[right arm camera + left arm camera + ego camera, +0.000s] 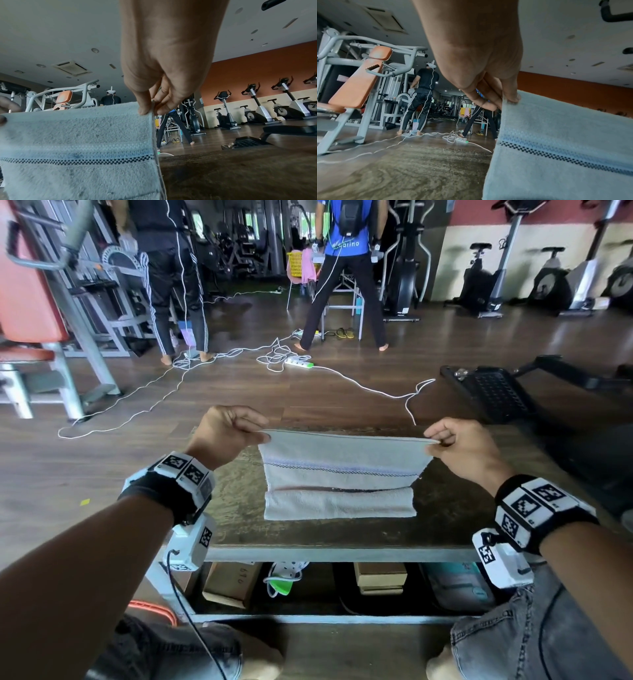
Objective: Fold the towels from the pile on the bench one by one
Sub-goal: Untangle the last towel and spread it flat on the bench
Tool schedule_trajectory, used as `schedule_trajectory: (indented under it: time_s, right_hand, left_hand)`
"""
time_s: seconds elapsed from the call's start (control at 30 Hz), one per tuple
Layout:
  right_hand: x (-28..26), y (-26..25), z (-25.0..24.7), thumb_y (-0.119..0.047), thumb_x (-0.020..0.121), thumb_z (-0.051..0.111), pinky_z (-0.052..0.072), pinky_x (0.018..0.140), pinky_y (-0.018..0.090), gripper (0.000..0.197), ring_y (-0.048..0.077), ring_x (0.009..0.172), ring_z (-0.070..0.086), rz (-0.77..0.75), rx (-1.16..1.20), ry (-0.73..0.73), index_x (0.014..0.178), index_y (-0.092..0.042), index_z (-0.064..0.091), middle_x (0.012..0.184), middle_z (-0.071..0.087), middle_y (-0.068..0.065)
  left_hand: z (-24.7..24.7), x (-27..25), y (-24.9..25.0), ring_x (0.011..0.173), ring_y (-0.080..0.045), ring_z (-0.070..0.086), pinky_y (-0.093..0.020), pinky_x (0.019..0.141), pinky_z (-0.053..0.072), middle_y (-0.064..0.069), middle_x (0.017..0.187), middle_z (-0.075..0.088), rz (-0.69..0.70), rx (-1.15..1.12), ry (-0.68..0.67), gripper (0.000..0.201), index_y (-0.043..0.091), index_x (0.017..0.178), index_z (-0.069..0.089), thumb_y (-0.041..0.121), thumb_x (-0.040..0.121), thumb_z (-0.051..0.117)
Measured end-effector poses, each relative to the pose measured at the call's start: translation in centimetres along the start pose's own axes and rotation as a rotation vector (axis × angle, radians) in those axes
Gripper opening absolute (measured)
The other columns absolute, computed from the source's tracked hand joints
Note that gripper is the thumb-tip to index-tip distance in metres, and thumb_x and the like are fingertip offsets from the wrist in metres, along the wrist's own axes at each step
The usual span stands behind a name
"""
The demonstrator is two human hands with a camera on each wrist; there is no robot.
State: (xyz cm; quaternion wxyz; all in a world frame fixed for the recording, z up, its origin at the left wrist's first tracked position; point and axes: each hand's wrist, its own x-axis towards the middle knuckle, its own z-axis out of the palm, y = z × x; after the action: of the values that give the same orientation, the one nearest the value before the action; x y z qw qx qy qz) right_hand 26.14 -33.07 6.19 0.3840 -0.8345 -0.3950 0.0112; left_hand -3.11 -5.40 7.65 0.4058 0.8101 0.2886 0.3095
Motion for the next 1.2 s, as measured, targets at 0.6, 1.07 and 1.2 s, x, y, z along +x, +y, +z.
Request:
schedule_trajectory:
  time_s: [0.6, 1.07, 1.2]
  right_hand:
    - [5.7, -6.8, -4.8, -0.007, 0.09, 0.069, 0.047, 0.091, 0.022, 0.012, 0.013, 0.089, 0.066, -0.15, -0.171, 0.099, 0.096, -0.012, 0.078, 0.088, 0.07, -0.004]
    - [6.5, -6.9, -4.4, -0.022, 0.093, 0.059, 0.052, 0.093, 0.043, 0.009, 0.023, 0.09, 0.066, -0.261, -0.085, 0.27, 0.091, -0.026, 0.068, 0.094, 0.072, -0.001]
    - [1.2, -1.1, -1.1, -0.008, 0.088, 0.07, 0.055, 0.088, 0.039, 0.021, 0.013, 0.088, 0.071, -0.199, -0.071, -0.193, 0.081, -0.028, 0.068, 0.087, 0.074, -0.007]
  left_hand:
    - [-3.1, 6.0, 7.4, 0.06, -0.006, 0.059, -0.019, 0.059, 0.053, -0.007, 0.077, 0.073, 0.055, 0.293, 0.151, 0.016, 0.007, 0.082, 0.074, 0.018, 0.075, 0.084]
    - [-4.1, 5.0, 6.6, 0.077, -0.017, 0.063, -0.028, 0.073, 0.052, -0.004, 0.089, 0.071, 0.214, 0.131, 0.332, 0.008, 0.026, 0.078, 0.068, 0.024, 0.081, 0.075]
    - [-2.6, -1.0, -0.5, 0.075, -0.012, 0.064, -0.031, 0.074, 0.05, 0.008, 0.083, 0.074, 0.125, 0.072, -0.003, 0.008, 0.016, 0.077, 0.072, 0.012, 0.08, 0.078]
